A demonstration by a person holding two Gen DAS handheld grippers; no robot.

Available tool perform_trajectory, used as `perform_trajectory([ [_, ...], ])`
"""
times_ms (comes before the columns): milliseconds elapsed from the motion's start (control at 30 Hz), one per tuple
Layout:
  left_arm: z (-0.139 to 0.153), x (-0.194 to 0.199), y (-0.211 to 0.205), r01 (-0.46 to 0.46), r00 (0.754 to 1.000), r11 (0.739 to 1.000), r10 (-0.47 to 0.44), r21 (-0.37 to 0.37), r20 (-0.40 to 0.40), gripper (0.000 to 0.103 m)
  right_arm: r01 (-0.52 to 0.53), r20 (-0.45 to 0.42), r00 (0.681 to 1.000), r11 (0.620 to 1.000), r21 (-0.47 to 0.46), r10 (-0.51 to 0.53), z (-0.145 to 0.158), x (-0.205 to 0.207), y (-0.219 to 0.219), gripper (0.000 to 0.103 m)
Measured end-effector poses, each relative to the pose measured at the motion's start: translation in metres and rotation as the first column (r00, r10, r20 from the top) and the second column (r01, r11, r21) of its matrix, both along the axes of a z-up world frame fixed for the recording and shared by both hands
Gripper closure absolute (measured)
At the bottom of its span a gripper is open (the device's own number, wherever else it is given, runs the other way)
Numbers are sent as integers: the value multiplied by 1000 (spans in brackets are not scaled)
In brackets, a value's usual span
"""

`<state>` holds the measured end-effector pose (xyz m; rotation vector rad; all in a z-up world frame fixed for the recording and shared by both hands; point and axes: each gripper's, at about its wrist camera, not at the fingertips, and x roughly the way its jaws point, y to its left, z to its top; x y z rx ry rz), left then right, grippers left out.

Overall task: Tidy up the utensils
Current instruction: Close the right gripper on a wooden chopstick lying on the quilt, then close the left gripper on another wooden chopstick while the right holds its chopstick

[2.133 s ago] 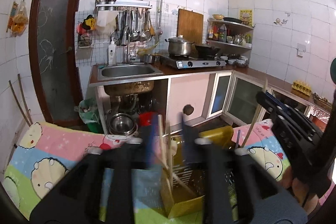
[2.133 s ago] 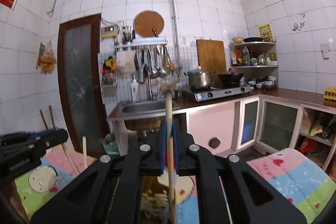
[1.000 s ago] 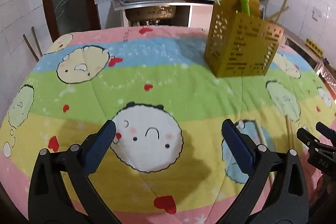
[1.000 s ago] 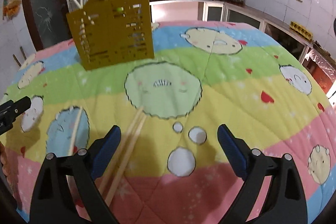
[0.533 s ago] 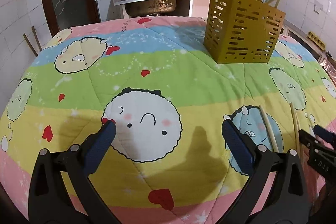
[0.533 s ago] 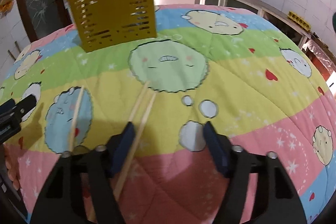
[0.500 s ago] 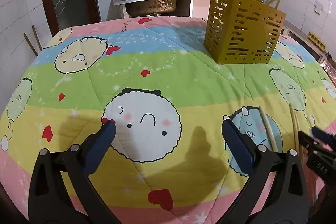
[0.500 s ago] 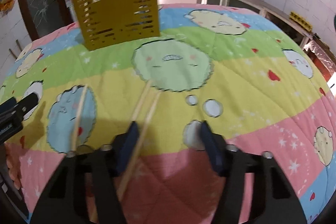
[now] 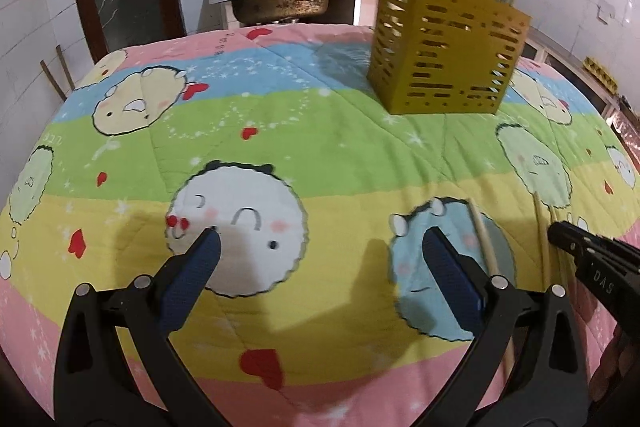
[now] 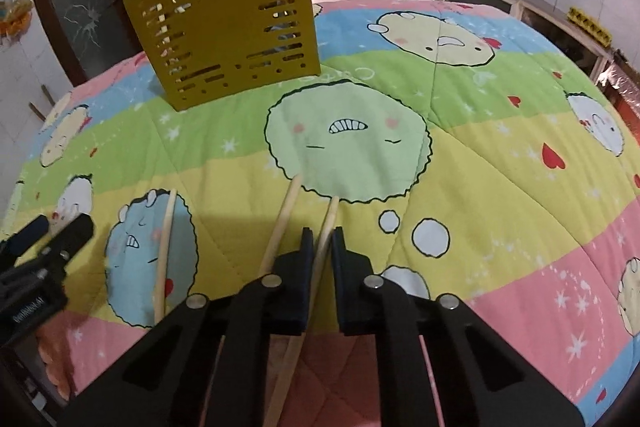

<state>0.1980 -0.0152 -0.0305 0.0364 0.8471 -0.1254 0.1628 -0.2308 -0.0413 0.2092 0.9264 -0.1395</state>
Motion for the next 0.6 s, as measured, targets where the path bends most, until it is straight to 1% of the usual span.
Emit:
perform_trajectory([
  [100,1,-1,-12,10,1000,1000,-10,6,-6,5,-1,14,1000,999,-33,2,4,0,-9,97],
  [267,-2,-1,-30,15,999,1000,-15,-4,-33,5,-15,5,1000,1000,-25,15,0,4,-30,97],
  [400,-9,-2,-46,26,998,1000,-26,-3,-62,5,-14,18,1000,1000,-11,14,0,3,-47,97],
  [533,-15,-4,-65,46,996,999,-44,18,-81,5,-21,27,999,1000,2,21,-5,1,-53,96],
  [600,-18,-4,-72,50,995,998,-47,38,-90,5,-28,36,999,1000,-8,28,-6,0,-52,96],
])
